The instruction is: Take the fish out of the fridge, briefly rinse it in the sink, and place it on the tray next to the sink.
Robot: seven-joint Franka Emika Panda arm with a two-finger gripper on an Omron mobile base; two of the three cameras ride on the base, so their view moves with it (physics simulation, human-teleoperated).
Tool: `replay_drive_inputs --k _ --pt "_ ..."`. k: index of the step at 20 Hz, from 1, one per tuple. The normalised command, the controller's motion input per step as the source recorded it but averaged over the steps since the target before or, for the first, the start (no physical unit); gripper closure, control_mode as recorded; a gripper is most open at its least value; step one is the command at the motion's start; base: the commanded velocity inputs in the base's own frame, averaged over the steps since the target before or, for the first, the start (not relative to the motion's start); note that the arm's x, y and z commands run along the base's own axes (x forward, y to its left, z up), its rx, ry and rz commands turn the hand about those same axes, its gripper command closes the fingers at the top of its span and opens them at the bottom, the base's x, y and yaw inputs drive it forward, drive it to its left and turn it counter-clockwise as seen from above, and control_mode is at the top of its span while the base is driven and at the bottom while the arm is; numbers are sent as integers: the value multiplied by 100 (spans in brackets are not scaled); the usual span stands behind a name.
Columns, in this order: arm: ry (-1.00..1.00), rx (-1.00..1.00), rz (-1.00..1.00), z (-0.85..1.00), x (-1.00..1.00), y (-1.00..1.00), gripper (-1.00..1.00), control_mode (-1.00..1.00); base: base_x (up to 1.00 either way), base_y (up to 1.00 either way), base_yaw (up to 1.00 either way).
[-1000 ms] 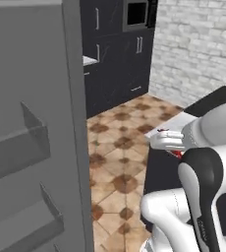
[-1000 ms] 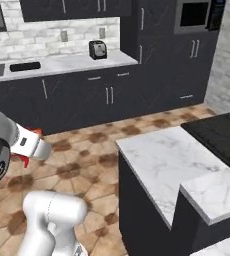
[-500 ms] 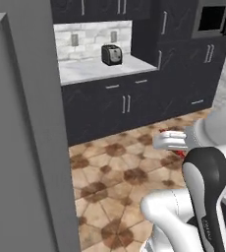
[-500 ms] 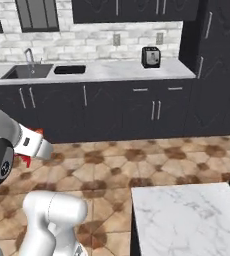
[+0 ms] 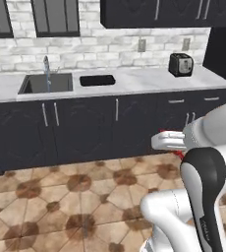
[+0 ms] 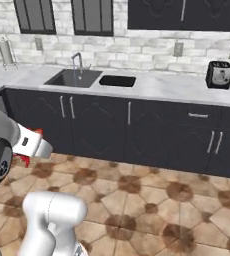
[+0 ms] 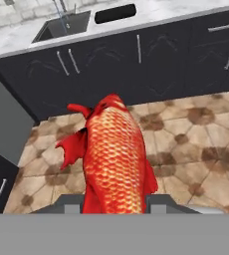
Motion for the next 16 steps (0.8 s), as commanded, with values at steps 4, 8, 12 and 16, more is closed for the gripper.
replay_drive_inputs --k 4,8,12,16 --pt "0 0 0 0 0 0 100 100 100 4 46" --pt "0 0 0 0 0 0 100 100 100 1 41" --pt "0 0 0 0 0 0 100 100 100 0 28" --pt "0 0 0 0 0 0 100 100 100 8 12"
